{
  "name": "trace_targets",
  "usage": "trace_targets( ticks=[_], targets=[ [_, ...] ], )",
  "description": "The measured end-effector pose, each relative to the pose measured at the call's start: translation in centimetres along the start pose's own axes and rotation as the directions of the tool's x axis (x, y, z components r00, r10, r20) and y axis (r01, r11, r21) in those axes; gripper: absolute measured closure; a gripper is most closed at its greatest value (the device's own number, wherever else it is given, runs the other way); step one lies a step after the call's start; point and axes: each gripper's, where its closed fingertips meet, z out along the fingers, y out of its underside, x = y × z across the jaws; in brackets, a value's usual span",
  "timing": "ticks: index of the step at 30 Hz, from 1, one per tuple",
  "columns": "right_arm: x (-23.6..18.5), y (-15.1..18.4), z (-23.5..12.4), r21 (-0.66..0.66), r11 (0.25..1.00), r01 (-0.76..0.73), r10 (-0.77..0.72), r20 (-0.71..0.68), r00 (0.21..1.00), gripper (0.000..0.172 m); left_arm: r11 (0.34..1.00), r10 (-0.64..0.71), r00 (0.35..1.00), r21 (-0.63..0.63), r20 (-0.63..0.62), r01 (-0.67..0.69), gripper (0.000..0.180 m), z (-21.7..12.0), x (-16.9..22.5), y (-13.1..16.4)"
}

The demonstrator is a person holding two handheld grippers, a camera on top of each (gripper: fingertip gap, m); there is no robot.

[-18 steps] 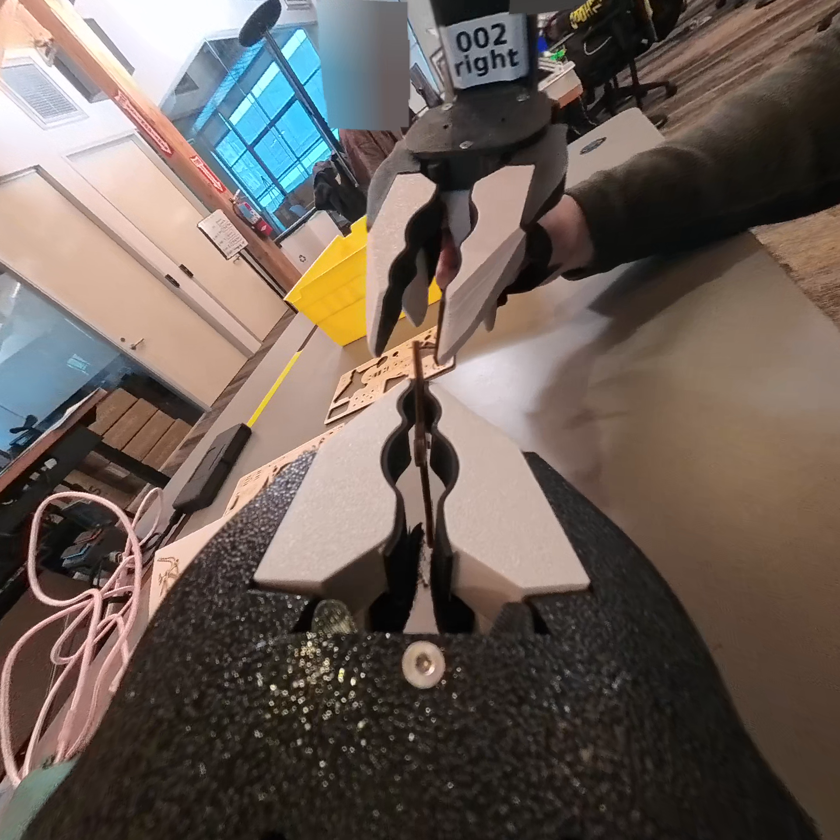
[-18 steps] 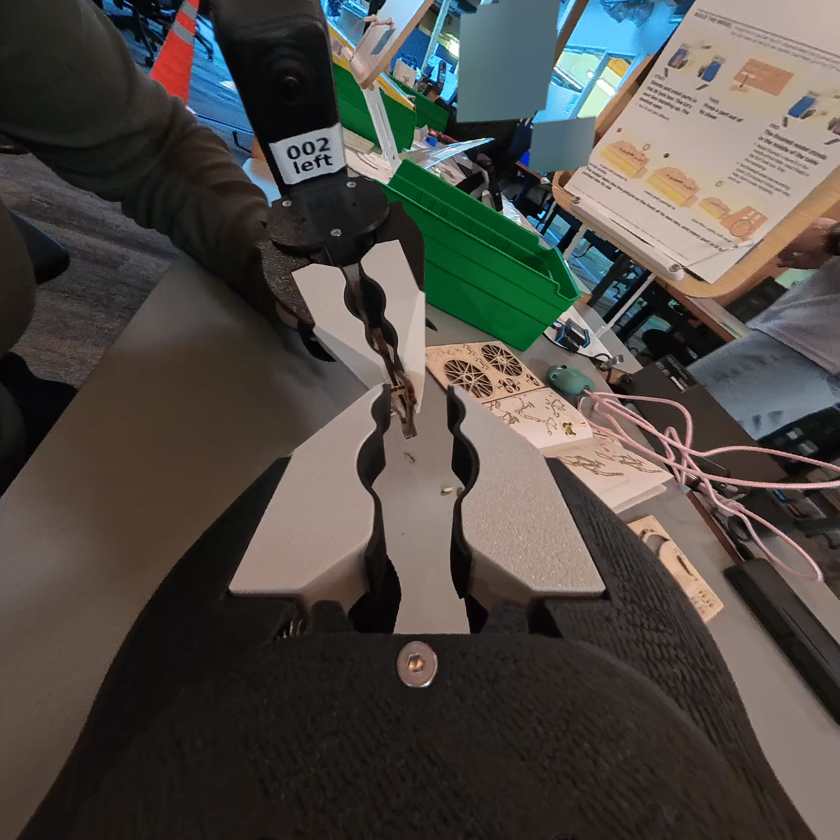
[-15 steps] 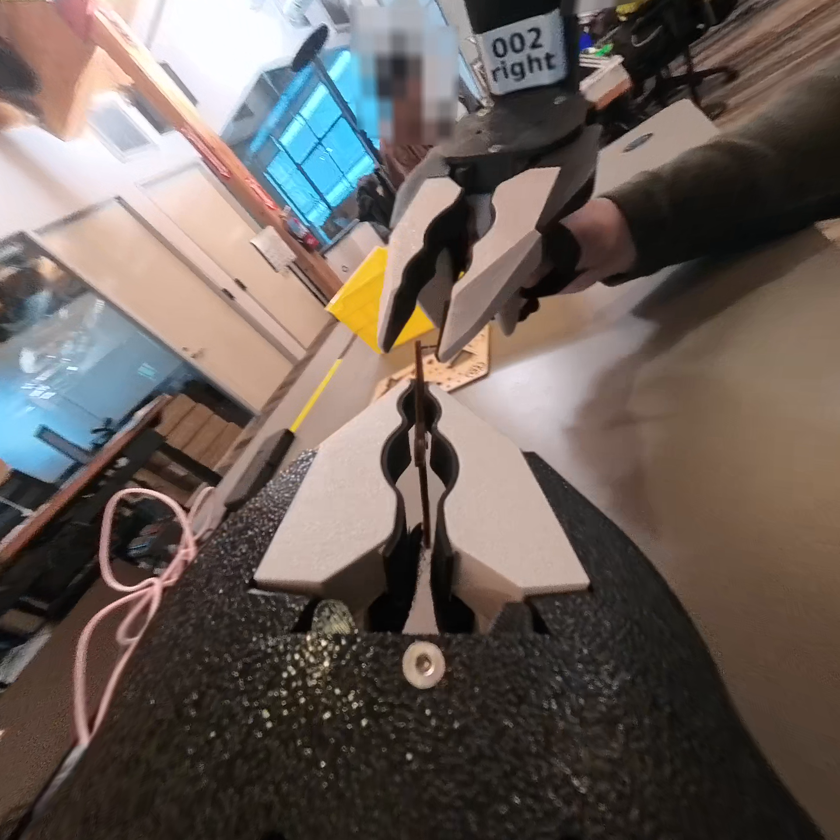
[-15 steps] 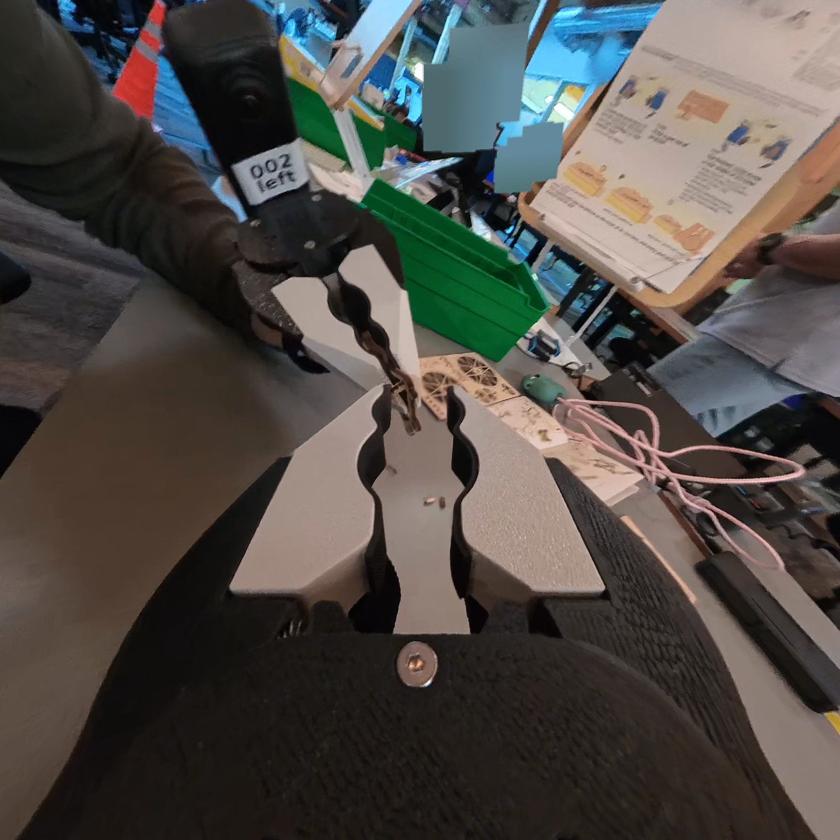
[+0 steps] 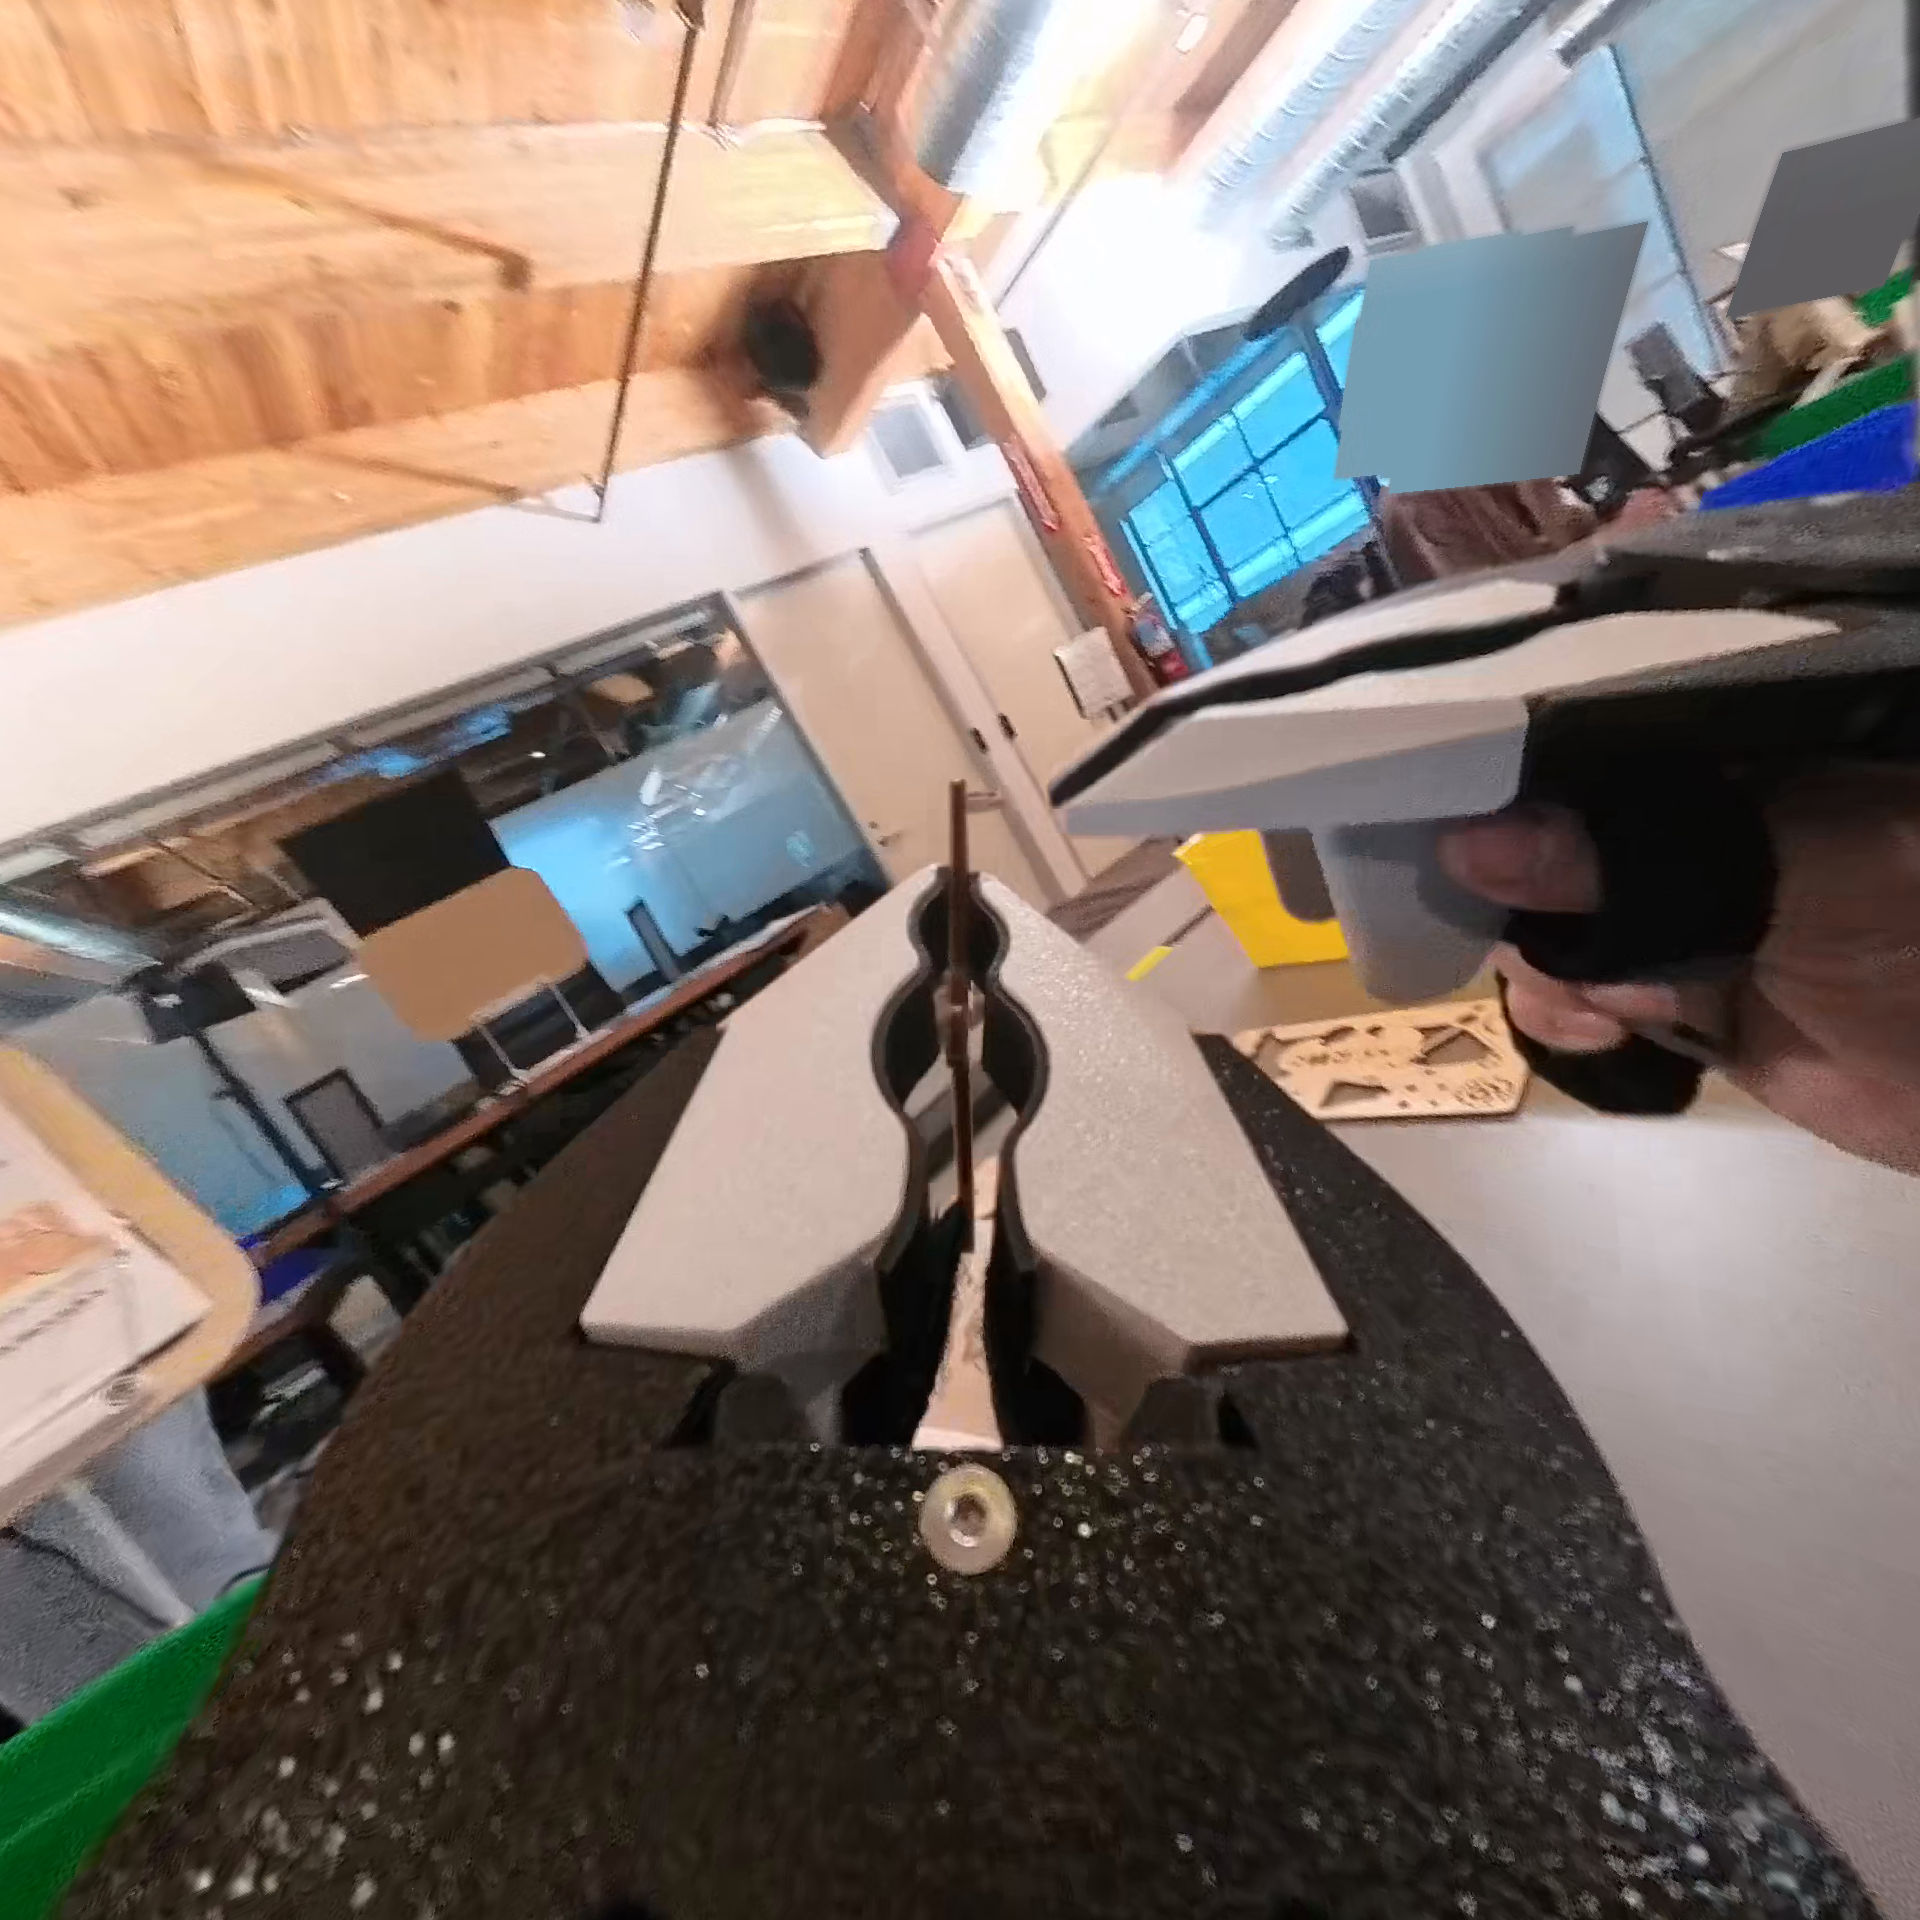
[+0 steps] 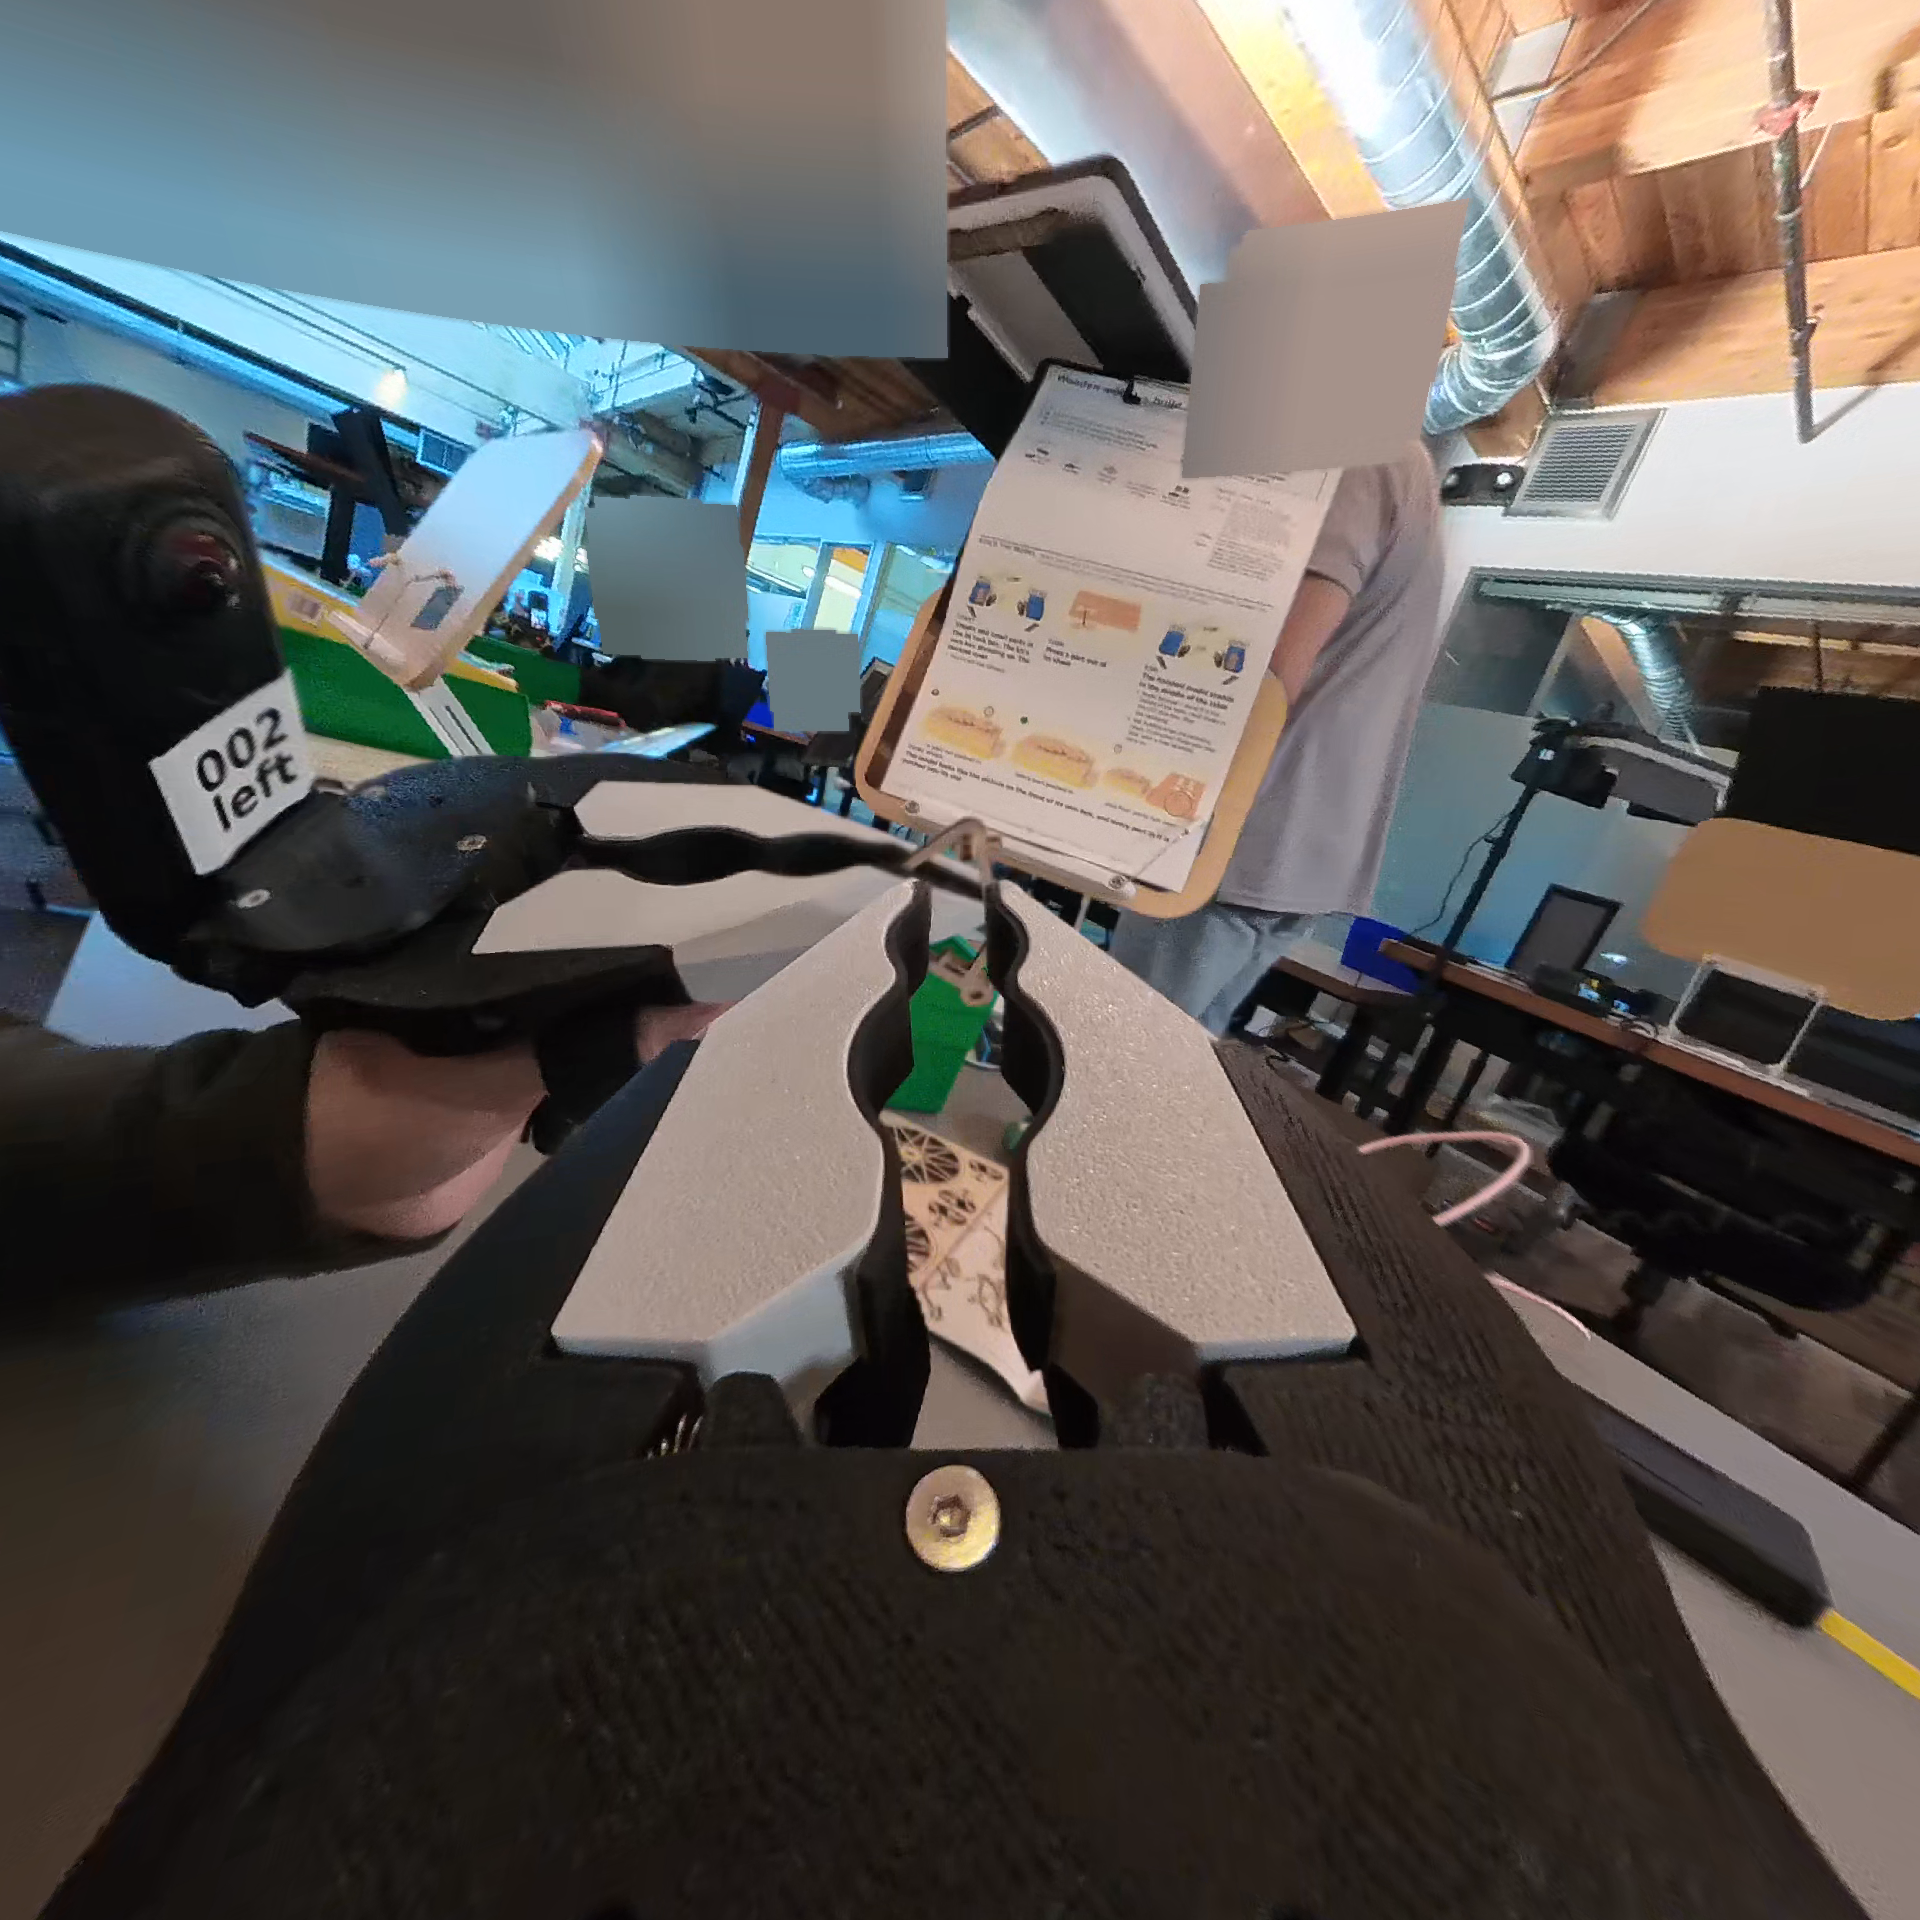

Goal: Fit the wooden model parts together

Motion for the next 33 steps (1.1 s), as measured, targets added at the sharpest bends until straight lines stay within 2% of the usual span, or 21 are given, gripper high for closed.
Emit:
trace_targets(
  ticks=[4,11,17,22,27,33],
  targets=[
    [-0.8,-1.9,0.4,0.053,0.997,0.058,-0.056,-0.037,0.998,0.164,1.000,-0.023,0.999,0.017,0.030,0.023,0.180,0.0,-0.1,-1.8],
    [-0.3,-3.4,-0.8,0.053,0.972,0.231,-0.222,-0.143,0.965,0.166,0.995,-0.102,0.995,0.000,0.019,0.102,0.180,-0.5,0.9,-2.5],
    [-0.8,-3.5,-1.2,0.039,0.954,0.297,-0.291,-0.118,0.949,0.166,0.984,-0.176,0.984,-0.020,-0.009,0.175,0.180,-0.8,1.9,-2.9],
    [-1.3,-3.2,-1.4,0.004,0.923,0.385,-0.383,-0.097,0.919,0.170,0.984,-0.174,0.985,-0.036,-0.017,0.173,0.180,-1.0,2.6,-3.3],
    [-1.5,-3.3,-1.6,0.011,0.933,0.358,-0.357,-0.076,0.931,0.171,0.992,-0.124,0.992,-0.023,-0.005,0.124,0.180,-1.1,2.8,-3.5],
    [-1.5,-3.7,-2.0,0.038,0.942,0.333,-0.329,-0.073,0.941,0.171,0.989,-0.142,0.989,0.028,-0.042,0.144,0.178,-1.3,3.2,-4.6]
  ],
)
